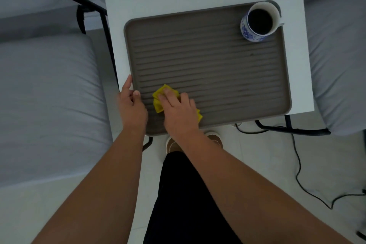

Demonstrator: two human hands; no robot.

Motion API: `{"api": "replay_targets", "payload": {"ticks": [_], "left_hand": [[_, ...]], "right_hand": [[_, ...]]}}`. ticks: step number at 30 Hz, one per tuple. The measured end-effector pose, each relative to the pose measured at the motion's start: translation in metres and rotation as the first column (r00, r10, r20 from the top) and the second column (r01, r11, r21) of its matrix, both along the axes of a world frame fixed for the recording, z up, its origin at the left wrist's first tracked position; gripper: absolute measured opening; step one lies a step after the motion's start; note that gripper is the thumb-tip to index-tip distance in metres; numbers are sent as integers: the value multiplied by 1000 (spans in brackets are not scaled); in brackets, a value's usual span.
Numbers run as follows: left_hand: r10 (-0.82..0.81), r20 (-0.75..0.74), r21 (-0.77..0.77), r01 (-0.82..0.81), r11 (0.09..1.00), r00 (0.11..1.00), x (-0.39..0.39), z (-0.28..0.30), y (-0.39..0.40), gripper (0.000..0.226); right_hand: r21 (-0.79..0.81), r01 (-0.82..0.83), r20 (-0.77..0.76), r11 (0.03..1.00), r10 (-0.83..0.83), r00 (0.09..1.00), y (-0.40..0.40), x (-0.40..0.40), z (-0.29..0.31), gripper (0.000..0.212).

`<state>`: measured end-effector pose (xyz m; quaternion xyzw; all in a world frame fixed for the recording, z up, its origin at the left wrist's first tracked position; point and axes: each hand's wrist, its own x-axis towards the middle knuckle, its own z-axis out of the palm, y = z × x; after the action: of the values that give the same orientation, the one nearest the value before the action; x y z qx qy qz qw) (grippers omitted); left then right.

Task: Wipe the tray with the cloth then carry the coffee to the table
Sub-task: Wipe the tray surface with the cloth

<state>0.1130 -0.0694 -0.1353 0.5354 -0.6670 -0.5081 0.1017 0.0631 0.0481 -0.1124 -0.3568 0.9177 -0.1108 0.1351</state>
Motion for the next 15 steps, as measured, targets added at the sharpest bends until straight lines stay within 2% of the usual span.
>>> {"api": "replay_targets", "payload": {"ticks": [3, 5, 7, 9, 12, 13, 15], "left_hand": [[-15, -11, 11, 15, 1000, 1000, 0, 4, -1, 47], [-15, 8, 11, 15, 1000, 1000, 0, 5, 0, 46], [-10, 12, -4, 10, 1000, 1000, 0, 5, 2, 46], [3, 9, -10, -3, 1000, 1000, 0, 3, 3, 46], [15, -3, 6, -15, 1000, 1000, 0, 1, 2, 46], [20, -3, 5, -20, 1000, 1000, 0, 1, 2, 46], [31, -2, -6, -31, 999, 1000, 0, 2, 3, 46]], "right_hand": [[-5, -68, 16, 998, 68, 998, 17, -9, -7, 53], [0, -31, 17, 1000, 31, 999, 50, -29, -16, 57], [13, 86, -64, 996, -85, 994, 97, -53, -25, 58], [-6, 313, -102, 950, -312, 945, 142, -75, -23, 54], [8, 656, -80, 755, -653, 753, 159, -85, -16, 45], [14, 697, -100, 717, -693, 714, 151, -81, -17, 45], [-4, 686, -109, 728, -682, 723, 126, -67, -19, 48]]}}
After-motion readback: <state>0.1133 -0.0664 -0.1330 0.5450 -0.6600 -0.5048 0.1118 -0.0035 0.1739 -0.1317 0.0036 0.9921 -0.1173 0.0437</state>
